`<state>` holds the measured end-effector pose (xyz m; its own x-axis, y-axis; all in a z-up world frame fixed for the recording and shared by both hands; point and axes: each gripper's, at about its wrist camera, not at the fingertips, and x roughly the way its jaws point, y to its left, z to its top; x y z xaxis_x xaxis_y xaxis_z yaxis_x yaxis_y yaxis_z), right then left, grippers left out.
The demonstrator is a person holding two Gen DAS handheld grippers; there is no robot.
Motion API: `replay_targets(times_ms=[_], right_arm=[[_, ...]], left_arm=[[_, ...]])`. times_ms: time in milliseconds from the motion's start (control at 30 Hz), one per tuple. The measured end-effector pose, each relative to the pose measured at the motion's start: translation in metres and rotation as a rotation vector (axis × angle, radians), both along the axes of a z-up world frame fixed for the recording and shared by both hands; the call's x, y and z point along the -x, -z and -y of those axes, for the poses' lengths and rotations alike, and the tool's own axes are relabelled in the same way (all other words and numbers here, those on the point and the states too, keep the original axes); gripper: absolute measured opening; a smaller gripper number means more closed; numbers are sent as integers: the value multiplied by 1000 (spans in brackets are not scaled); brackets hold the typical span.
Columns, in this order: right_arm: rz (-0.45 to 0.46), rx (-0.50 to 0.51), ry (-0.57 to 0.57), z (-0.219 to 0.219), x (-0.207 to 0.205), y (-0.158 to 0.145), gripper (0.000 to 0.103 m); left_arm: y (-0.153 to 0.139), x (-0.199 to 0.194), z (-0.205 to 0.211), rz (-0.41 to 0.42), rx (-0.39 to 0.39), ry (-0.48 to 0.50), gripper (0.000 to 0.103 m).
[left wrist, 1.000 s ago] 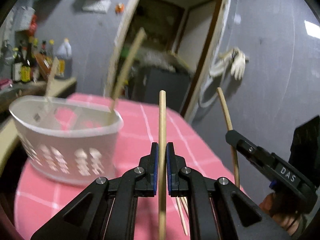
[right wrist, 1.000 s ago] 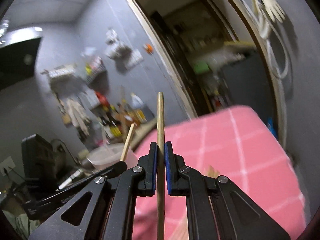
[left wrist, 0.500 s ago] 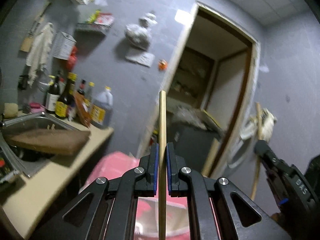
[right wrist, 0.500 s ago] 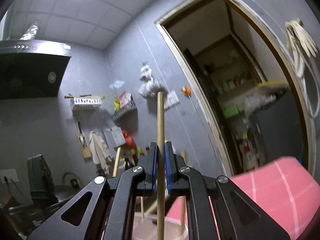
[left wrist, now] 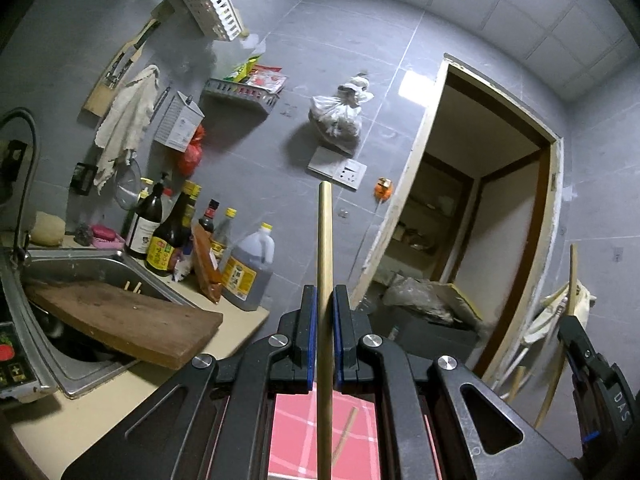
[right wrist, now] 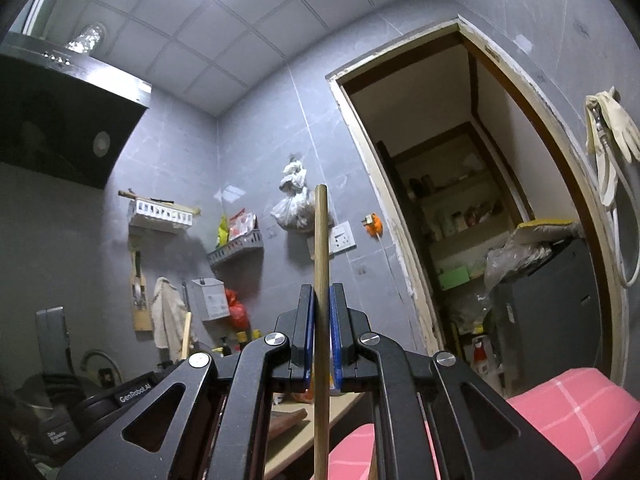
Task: Organize utensils
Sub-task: 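Lower both chopsticks into the white caddy and open both tools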
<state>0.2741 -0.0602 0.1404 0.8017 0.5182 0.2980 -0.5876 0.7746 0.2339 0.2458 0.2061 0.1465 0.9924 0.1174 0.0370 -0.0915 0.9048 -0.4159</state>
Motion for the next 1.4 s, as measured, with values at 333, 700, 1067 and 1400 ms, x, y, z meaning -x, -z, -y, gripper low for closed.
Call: replay_targets(times_ms=[333,700,1067,1400], right_arm=[[-68,56,6,-9,-14,24,6],[-155,139,-8,-10,-12,39,6],[-251,215,-40,-5,-4,50,6],[-317,265,-41,-2,0,58,7]], left_arm=[[21,-7,6,-25,-25,-36,5],[49,-7,16,-93,-52,-23,5],[67,2,40,-183,-133,18,5],[73,8,56,-233,-158,83,7]])
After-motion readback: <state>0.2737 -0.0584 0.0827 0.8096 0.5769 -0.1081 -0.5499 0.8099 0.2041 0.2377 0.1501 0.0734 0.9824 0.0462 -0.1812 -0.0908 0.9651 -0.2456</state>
